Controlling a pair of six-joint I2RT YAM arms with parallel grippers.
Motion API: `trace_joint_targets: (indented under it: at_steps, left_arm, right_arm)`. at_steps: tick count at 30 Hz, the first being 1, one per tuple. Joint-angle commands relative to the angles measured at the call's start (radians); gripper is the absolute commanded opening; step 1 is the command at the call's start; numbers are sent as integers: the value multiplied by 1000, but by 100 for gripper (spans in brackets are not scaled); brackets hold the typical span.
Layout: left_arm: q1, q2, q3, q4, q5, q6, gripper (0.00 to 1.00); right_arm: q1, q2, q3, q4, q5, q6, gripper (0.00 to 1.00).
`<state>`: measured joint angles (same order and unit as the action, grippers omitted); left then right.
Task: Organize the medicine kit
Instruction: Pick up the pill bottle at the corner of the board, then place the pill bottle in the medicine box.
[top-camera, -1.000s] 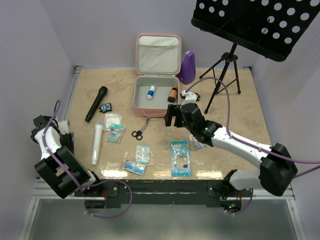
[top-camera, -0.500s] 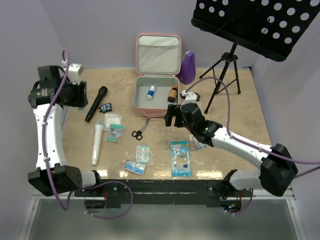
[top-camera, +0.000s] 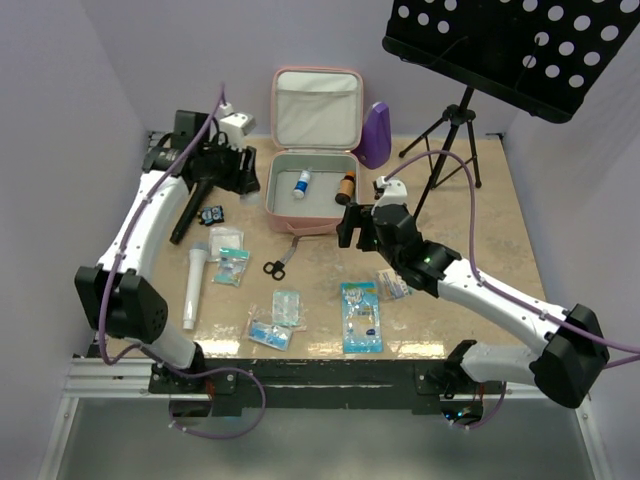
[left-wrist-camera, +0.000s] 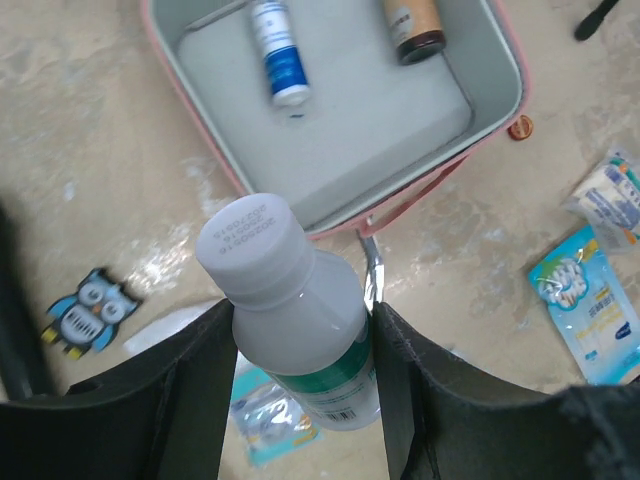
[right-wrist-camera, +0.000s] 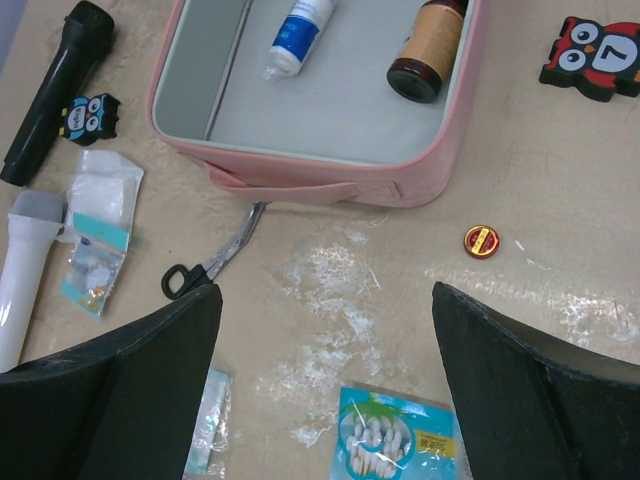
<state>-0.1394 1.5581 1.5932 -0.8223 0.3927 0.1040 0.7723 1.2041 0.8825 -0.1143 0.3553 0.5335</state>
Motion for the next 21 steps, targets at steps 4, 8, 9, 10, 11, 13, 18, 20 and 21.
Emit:
trace_joint_targets:
  at_steps: [4,8,9,10,11,13,18,20,21]
  left_arm:
    - [-40,158,27,256,109,-27,0]
    - [-66,308,146,252,51,11,0]
    - [-66,350,175,244,37,17,0]
    - [-69,394,210,244,17,29,0]
    - [-71,417,223,247,0,45,0]
    - [-81,450,238,276,-24,69,0]
    - [-111,513,266,327,-89,97,0]
    - [-123,552,293,328,-130,103,0]
    - [-127,574,310,328,-162,106,0]
  right_arm:
    - [2,-31,52,-59,86,45,90]
    - [2,-2,59,-51,82,69,91]
    - [2,9,65,-54,82,75,90]
    - [2,17,70,-56,85,79,90]
    - [2,25,73,-56,85,82,90]
    - [2,32,75,-51,91,83,91]
    - [2,72,73,-25,94,80,91]
    - [2,95,76,-13,88,77,90]
    - [2,107,79,-7,85,76,90]
